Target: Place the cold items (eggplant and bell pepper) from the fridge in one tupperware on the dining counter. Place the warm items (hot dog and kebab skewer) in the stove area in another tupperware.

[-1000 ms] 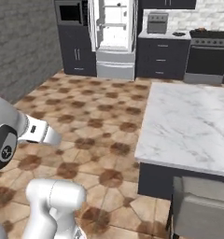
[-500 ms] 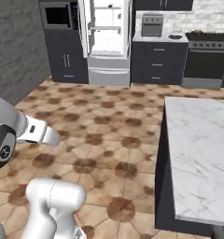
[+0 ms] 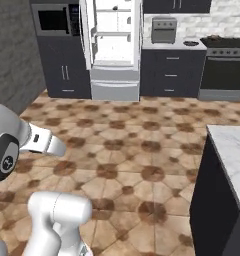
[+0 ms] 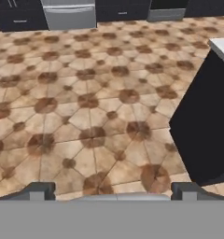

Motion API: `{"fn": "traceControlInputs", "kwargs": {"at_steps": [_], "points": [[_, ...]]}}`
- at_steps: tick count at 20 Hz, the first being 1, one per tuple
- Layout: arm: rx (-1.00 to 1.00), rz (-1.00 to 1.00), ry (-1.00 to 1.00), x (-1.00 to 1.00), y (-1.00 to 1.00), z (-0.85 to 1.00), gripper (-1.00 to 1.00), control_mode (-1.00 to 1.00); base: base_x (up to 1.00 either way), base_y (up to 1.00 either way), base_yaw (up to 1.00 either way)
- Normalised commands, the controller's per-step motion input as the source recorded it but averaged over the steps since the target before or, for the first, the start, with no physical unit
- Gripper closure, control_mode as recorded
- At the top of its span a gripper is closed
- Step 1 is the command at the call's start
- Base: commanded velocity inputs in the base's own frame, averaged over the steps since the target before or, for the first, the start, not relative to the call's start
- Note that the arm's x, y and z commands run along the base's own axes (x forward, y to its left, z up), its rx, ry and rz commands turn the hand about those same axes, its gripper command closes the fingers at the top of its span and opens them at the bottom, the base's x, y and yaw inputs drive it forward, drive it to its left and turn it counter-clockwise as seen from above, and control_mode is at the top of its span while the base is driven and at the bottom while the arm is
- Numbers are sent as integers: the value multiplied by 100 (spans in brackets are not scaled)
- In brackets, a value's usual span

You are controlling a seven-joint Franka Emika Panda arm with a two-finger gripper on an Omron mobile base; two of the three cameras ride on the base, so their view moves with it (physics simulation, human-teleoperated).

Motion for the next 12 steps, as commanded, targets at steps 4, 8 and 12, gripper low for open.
{"fn": "traceControlInputs", "kwargs": {"at_steps": [4,8,12], "points": [[0,0,0,0,0,0,-100,100,100,75,-14],[0,0,0,0,0,0,-100,100,100,20,-1],[0,0,0,0,0,0,-100,100,100,0,7]]}}
